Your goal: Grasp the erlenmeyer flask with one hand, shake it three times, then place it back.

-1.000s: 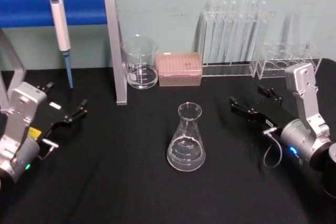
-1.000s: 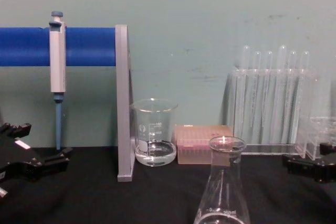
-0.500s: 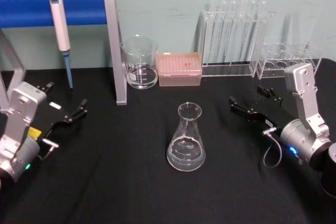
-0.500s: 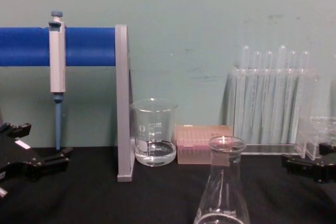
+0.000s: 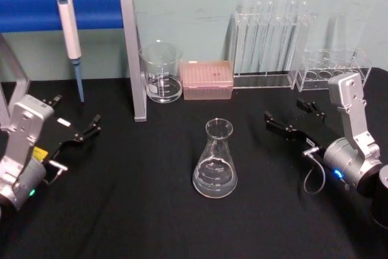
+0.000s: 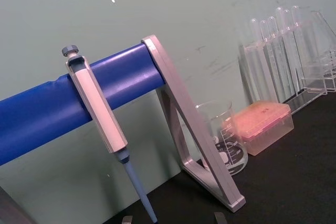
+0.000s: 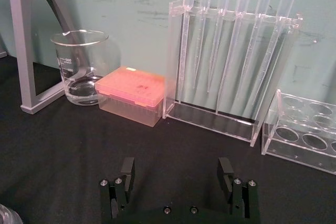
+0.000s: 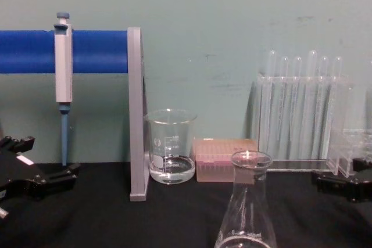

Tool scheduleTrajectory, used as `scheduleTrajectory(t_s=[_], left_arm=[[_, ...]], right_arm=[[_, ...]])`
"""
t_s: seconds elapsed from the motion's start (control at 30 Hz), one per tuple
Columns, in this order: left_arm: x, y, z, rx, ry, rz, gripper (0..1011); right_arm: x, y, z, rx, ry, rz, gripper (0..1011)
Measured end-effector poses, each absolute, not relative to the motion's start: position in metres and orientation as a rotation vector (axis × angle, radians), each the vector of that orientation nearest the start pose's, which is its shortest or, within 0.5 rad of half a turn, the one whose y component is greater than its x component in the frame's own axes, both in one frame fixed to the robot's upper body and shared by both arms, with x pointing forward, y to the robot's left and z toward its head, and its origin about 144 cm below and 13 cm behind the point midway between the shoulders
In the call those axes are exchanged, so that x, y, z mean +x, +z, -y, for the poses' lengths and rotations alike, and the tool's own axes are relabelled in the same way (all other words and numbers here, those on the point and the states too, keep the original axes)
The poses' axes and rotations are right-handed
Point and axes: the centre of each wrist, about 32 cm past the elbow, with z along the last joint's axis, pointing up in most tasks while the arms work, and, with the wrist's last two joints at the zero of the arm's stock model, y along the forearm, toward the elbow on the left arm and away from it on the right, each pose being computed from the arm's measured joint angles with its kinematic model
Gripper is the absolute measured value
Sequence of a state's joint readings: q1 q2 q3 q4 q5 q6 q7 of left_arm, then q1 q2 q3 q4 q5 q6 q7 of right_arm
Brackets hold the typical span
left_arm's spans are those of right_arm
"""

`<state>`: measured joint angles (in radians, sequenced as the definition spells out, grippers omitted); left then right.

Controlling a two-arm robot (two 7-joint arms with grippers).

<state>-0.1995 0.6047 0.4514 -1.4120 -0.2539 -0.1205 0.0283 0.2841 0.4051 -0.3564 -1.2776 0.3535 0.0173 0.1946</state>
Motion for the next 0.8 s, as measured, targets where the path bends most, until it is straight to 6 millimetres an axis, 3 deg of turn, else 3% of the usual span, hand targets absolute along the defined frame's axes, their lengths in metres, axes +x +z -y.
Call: scheduleTrajectory(t_s=[0.8], left_arm=[[0.4886,1.1398,-0.3097,0.305,1.248,0.285,1001]], right_arm=[[0.5244,1.1371,0.2812,-0.2,-1.17,-0.021,1003]])
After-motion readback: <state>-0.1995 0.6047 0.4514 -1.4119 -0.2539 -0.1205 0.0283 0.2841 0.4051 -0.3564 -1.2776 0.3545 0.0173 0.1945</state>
